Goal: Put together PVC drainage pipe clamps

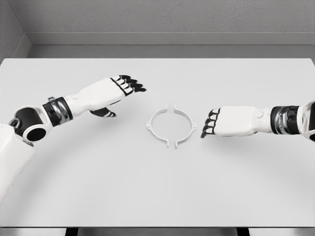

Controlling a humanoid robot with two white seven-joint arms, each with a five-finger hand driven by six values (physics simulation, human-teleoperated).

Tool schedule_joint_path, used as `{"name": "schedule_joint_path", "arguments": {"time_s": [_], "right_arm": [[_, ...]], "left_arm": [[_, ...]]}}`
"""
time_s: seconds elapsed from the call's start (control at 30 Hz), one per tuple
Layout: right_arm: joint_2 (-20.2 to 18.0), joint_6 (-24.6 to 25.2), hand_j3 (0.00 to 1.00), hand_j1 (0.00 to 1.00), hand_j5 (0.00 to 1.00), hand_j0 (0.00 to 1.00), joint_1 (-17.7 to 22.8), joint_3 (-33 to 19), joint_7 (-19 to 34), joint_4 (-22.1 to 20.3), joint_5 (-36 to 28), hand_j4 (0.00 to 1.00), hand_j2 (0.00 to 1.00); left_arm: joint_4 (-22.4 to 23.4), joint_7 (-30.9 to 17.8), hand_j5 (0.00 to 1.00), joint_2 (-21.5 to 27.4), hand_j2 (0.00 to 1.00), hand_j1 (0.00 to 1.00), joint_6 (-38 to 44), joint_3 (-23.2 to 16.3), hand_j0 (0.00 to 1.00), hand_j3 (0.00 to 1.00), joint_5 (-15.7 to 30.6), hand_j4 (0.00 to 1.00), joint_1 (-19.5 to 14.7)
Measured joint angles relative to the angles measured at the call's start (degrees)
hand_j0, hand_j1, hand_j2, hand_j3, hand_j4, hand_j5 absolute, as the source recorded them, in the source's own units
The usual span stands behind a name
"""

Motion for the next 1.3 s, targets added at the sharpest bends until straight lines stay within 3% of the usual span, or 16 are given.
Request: {"name": "schedule_joint_path", "arguments": {"time_s": [0.83, 1.3], "right_arm": [[5.17, -0.01, 0.84, 0.84, 0.84, 0.84, 1.49, 2.25, 0.0, 3.23, 0.19, 0.84, 0.84], [4.58, 0.0, 0.84, 0.84, 0.84, 0.84, 1.76, 2.15, 0.0, 3.76, -1.12, 0.84, 0.84]], "left_arm": [[-0.15, 0.1, 1.0, 0.9, 1.0, 1.0, 0.0, 0.62, 1.0, 1.0, 0.89, 1.0, 0.17], [-0.19, 0.06, 1.0, 0.78, 1.0, 1.0, 0.0, 1.14, 1.0, 1.0, 0.91, 1.0, 0.7]]}}
